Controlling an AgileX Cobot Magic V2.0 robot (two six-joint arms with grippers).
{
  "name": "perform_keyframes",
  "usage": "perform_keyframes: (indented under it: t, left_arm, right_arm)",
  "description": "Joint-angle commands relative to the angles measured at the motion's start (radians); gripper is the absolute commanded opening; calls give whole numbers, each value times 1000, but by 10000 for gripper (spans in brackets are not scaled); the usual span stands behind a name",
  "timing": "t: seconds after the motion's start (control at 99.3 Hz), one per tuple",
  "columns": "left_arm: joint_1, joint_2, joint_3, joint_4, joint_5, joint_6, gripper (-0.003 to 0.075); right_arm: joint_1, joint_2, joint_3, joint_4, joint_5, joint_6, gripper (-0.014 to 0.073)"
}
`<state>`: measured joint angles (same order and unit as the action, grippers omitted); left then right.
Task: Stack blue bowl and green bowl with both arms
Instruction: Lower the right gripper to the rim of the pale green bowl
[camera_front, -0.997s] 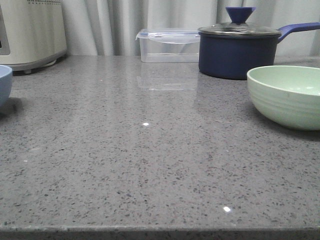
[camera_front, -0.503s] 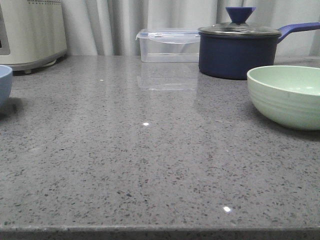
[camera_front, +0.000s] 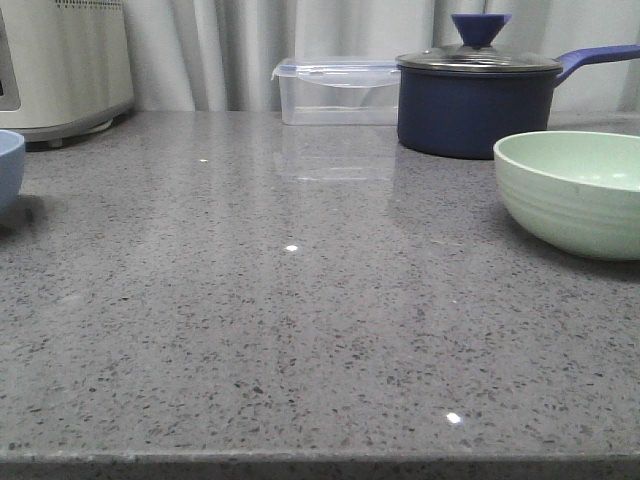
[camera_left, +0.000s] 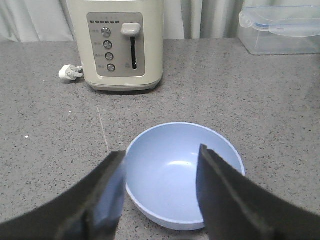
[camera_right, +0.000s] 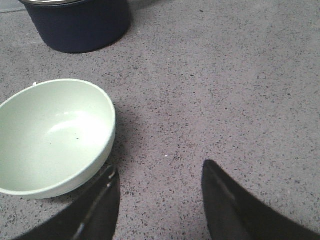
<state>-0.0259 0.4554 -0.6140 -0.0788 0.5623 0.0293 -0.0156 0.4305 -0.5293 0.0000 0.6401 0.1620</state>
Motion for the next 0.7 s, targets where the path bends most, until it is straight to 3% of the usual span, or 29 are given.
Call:
perform_keyframes:
  t: [0.0, 0.242, 0.695]
  left_arm:
    - [0, 14, -36, -12, -90, -10, 409]
    - [0, 16, -34, -12, -88, -10, 409]
    - [0, 16, -34, -12, -88, -10, 409]
  right_arm:
    - [-6, 14, -33, 0, -65, 3, 410]
    - [49, 71, -95, 16, -46, 3, 410]
    - [88, 528, -409, 20, 134, 3, 410]
